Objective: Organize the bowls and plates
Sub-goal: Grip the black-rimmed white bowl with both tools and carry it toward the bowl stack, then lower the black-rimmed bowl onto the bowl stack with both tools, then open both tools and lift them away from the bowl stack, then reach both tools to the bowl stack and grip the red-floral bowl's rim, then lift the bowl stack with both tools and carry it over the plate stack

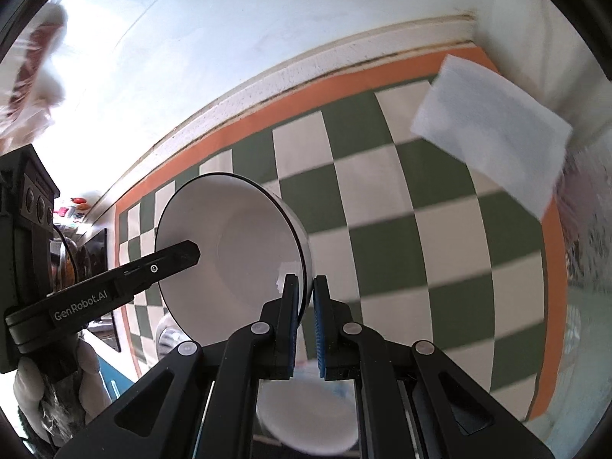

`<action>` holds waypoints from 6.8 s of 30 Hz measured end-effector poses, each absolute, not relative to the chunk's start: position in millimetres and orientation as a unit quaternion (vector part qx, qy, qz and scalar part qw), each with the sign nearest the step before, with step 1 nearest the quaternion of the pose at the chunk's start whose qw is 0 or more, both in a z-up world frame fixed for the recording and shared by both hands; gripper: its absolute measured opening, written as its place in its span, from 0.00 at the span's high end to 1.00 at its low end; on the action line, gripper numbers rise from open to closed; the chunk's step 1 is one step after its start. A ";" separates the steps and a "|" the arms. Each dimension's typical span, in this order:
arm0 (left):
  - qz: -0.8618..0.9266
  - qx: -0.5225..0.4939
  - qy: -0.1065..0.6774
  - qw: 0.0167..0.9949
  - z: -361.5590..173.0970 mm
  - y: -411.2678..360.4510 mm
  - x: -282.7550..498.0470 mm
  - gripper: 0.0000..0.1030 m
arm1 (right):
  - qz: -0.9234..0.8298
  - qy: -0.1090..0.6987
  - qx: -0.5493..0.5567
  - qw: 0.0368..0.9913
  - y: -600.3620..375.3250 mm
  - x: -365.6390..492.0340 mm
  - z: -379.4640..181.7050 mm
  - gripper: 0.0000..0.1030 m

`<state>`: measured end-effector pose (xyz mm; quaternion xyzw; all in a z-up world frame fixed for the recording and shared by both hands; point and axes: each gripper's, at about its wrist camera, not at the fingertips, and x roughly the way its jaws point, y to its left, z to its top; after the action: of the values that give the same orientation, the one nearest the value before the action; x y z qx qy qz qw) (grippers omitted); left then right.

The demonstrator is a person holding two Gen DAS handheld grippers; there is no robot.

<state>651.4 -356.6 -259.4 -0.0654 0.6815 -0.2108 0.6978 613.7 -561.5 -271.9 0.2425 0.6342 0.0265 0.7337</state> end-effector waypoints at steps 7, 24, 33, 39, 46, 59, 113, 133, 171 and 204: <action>-0.237 -0.045 0.686 0.686 -252.8 -351.0 593.7 0.88 | 0.016 0.626 0.256 0.737 -555.8 541.4 -258.3 0.91; -0.233 -0.006 0.734 0.638 -302.2 -352.7 527.4 0.88 | 0.002 0.649 0.276 0.709 -546.4 458.5 -293.0 0.91; -0.225 0.014 0.742 0.632 -313.9 -361.1 523.3 0.88 | 0.003 0.662 0.276 0.696 -549.1 460.0 -310.3 0.91; -0.216 0.027 0.744 0.632 -317.3 -364.8 521.0 0.88 | 0.006 0.669 0.272 0.692 -550.4 466.0 -315.3 0.91; -0.211 0.027 0.746 0.631 -318.9 -365.1 521.4 0.88 | 0.007 0.676 0.267 0.687 -549.1 471.2 -317.9 0.91; -0.185 0.016 0.746 0.639 -319.2 -363.6 522.1 0.86 | 0.030 0.688 0.255 0.678 -549.5 474.9 -322.7 0.91; -0.217 0.038 0.560 0.798 -139.5 -299.4 394.0 0.04 | -0.031 0.531 0.135 0.836 -496.0 325.5 -120.2 0.08; -0.233 -0.135 0.747 0.608 -314.0 -336.4 524.4 0.06 | 0.029 0.590 0.386 0.708 -559.7 404.3 -309.9 0.08; -0.297 -0.145 0.758 0.562 -379.6 -355.5 531.6 0.12 | 0.071 0.621 0.458 0.633 -533.8 468.9 -439.2 0.47; -0.257 -0.120 0.771 0.570 -390.2 -350.9 533.9 0.27 | 0.081 0.644 0.425 0.631 -531.6 495.9 -440.2 0.50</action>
<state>533.9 -350.9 -390.2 -0.1204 0.7712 -0.2565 0.5701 495.9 -531.6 -440.2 0.4249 0.6439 0.0814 0.6310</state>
